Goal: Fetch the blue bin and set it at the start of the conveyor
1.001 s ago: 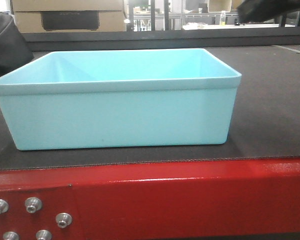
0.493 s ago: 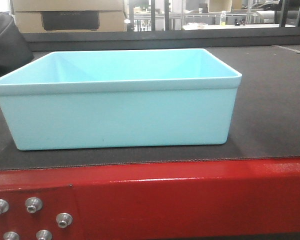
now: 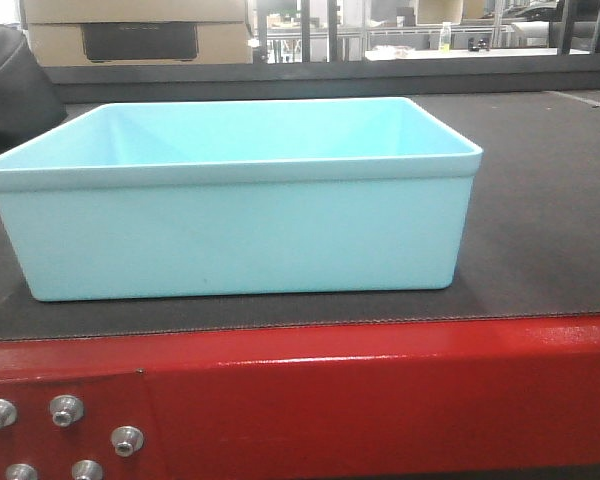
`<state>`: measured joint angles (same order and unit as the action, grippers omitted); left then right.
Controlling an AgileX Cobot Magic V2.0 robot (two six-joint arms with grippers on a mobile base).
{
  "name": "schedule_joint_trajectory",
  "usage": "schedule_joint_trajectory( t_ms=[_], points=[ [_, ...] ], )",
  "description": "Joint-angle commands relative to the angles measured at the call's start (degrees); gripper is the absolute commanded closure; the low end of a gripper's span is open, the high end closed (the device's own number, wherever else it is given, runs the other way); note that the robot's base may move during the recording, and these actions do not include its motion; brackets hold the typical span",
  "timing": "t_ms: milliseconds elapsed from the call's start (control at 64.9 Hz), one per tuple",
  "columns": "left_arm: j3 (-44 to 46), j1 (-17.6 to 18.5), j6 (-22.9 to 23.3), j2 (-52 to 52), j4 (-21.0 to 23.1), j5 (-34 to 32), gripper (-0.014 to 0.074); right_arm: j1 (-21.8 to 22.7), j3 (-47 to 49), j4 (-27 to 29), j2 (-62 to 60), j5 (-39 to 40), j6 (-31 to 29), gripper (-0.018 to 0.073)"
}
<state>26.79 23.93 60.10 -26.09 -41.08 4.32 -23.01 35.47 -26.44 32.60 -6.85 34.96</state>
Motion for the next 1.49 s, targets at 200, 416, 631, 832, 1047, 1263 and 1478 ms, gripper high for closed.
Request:
schedule_joint_trajectory(
  t_ms=[200, 416, 631, 832, 1047, 1263, 1478],
  points=[
    [-0.03, 0.36, -0.1, 0.27, 0.1, -0.79, 0.0707, 0.42, -1.92, 4.76, -4.74, -3.38, -10.71, 0.0724],
    [-0.03, 0.36, -0.1, 0.27, 0.1, -0.79, 0.0707, 13.17, -11.43, 23.22, -12.78, -3.2, -32.25, 0.0724],
    [-0.03, 0.36, -0.1, 0.27, 0.1, -0.79, 0.0707, 22.95, -23.88, 32.22, -19.74, 6.85, -41.78, 0.0724],
    [-0.03, 0.36, -0.1, 0.27, 0.1, -0.79, 0.0707, 23.87, -32.71, 32.22, -29.77, 8.17, -41.46, 0.0724],
    [-0.03, 0.36, -0.1, 0.27, 0.1, -0.79, 0.0707, 23.96, -35.47, 30.72, -32.6, 8.59, -35.92, 0.0724],
    [-0.03, 0.36, -0.1, 0.25, 0.1, -0.66, 0.0707, 23.96, -35.47, 28.52, -32.6, 8.33, -35.92, 0.0724],
    [-0.03, 0.36, -0.1, 0.25, 0.1, -0.66, 0.0707, 23.96, -35.47, 28.52, -32.6, 8.44, -35.92, 0.0724]
  ],
)
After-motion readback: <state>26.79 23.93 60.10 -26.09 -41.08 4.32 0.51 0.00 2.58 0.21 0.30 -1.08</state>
